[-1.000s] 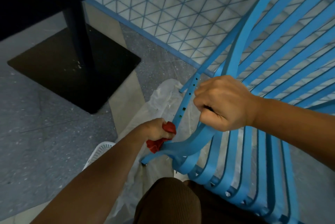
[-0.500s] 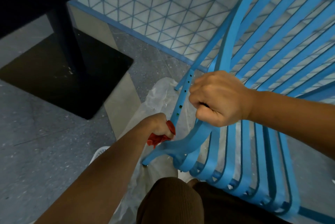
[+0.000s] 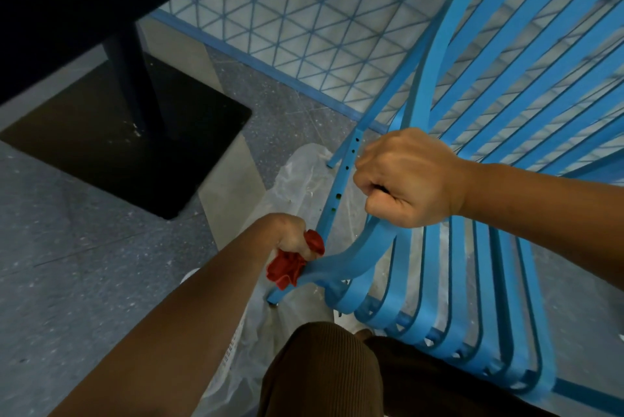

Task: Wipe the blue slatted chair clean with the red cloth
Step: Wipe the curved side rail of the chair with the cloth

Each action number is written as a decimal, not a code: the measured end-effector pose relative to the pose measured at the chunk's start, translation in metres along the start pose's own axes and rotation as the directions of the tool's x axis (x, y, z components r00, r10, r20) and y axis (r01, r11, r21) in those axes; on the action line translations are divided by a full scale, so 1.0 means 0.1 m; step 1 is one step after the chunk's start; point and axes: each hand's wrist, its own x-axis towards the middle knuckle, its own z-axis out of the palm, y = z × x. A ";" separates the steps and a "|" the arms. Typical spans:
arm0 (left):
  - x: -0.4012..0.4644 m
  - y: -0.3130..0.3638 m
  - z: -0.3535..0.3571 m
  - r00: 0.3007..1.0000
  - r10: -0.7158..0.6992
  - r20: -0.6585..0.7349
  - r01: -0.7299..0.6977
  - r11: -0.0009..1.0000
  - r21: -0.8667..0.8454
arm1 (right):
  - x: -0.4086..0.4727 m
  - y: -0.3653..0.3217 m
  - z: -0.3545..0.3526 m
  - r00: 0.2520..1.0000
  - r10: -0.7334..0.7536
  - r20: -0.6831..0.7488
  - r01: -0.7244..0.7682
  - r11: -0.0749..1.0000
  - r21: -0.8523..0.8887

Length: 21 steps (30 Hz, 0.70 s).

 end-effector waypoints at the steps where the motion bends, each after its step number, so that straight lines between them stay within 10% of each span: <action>1: 0.00 -0.01 0.01 1.000 -0.001 0.009 0.001 1.000 0.021 | 0.00 0.00 0.00 1.000 -0.001 0.000 0.001 1.000 -0.002; 21: 1.10 0.18 0.14 0.847 0.010 -0.531 -0.146 0.966 -0.214 | -0.05 0.01 0.04 0.973 0.014 -0.231 0.013 0.993 0.114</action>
